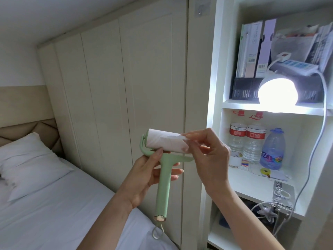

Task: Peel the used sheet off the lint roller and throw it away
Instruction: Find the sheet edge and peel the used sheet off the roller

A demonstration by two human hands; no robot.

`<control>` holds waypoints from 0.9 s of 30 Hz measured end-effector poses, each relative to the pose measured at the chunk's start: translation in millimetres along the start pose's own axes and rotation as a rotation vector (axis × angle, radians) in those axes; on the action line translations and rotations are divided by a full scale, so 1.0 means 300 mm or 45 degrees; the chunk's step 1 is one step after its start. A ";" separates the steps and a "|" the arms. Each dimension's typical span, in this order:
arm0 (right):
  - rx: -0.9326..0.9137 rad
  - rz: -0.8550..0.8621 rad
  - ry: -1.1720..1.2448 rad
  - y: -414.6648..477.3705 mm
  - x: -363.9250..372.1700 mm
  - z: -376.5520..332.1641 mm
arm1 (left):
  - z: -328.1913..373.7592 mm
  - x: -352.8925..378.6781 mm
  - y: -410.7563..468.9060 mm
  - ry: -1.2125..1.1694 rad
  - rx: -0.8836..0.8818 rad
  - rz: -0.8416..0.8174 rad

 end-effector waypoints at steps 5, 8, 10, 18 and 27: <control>-0.159 -0.142 -0.137 -0.002 0.026 -0.033 | 0.006 0.003 0.002 -0.008 0.039 0.041; -0.202 -0.130 -0.197 -0.009 0.041 -0.034 | 0.007 0.012 0.006 -0.031 0.047 0.075; -0.190 -0.066 -0.212 -0.007 0.036 -0.026 | 0.010 0.018 0.007 0.017 0.066 0.067; -0.233 -0.006 -0.217 -0.005 0.020 -0.026 | 0.015 0.034 0.008 -0.127 0.046 -0.001; -0.281 -0.003 -0.224 -0.013 0.027 -0.003 | -0.002 0.013 0.033 -0.246 -0.016 0.105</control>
Point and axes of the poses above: each hand's wrist, its own y-axis towards the middle knuckle, its own x-axis out of the palm, z = x × y, the point moved 7 cm from there along y, towards the middle knuckle
